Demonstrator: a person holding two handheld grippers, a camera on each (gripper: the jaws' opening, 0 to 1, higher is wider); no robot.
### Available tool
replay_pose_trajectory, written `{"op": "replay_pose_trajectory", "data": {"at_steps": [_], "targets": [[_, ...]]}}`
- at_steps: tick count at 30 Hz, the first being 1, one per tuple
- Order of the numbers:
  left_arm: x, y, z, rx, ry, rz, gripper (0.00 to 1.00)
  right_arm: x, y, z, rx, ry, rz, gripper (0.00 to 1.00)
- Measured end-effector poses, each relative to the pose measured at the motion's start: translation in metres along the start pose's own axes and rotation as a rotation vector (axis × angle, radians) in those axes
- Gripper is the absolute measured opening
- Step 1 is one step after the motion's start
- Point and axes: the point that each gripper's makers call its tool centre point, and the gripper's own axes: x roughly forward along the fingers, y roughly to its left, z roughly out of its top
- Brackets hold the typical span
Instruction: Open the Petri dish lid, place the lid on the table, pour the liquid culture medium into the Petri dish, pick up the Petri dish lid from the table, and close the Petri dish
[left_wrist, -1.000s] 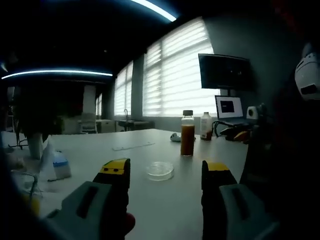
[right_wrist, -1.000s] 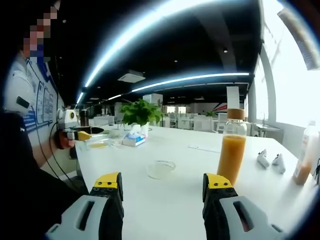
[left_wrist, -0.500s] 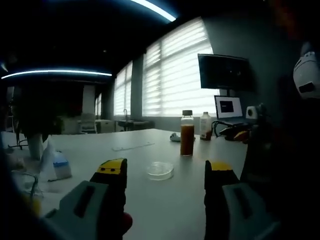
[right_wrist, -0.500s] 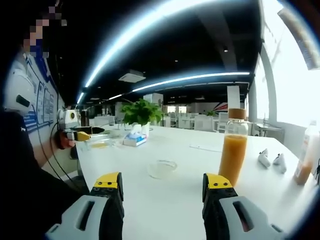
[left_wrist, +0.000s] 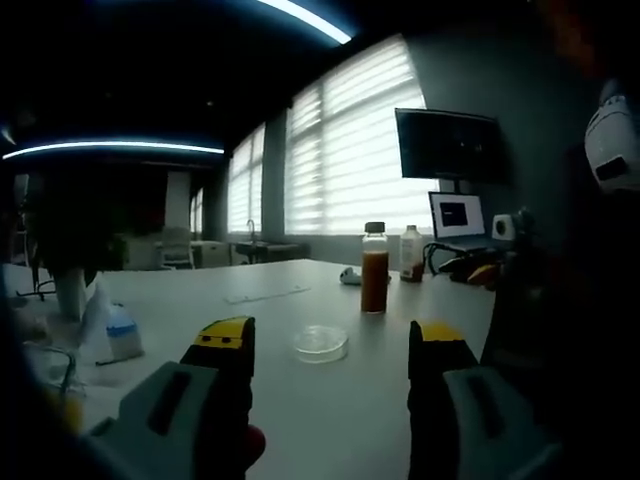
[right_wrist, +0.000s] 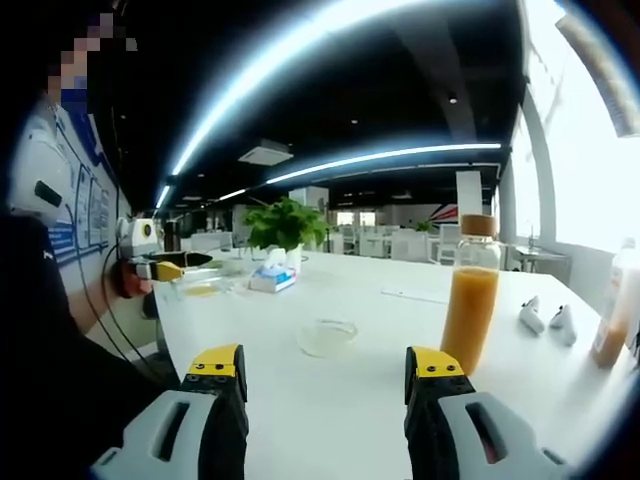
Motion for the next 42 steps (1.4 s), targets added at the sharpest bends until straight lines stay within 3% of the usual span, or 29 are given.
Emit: {"op": "replay_pose_trajectory", "data": {"at_steps": [10,15,23,30,36,42], "targets": [[0.003,0.001,0.002,0.004,-0.005,-0.012,0.53,0.010,0.003,-0.002,0.015,0.002,0.023,0.59],[0.012,0.012,0.003,0.002,0.001,-0.020,0.53,0.019,0.002,0.004,0.008,-0.006,0.042,0.59],[0.034,0.036,-0.008,-0.058,0.007,-0.025,0.53,0.044,-0.016,0.009,0.024,-0.008,0.058,0.60],[0.056,0.049,-0.007,0.001,0.035,-0.047,0.53,0.066,-0.029,0.009,0.007,0.003,0.095,0.62],[0.069,0.050,-0.006,-0.001,0.033,-0.054,0.53,0.081,-0.040,0.012,-0.044,0.020,0.122,0.62],[0.075,0.050,-0.021,-0.025,0.049,-0.039,0.53,0.087,-0.048,0.004,-0.053,0.048,0.164,0.62]]}}
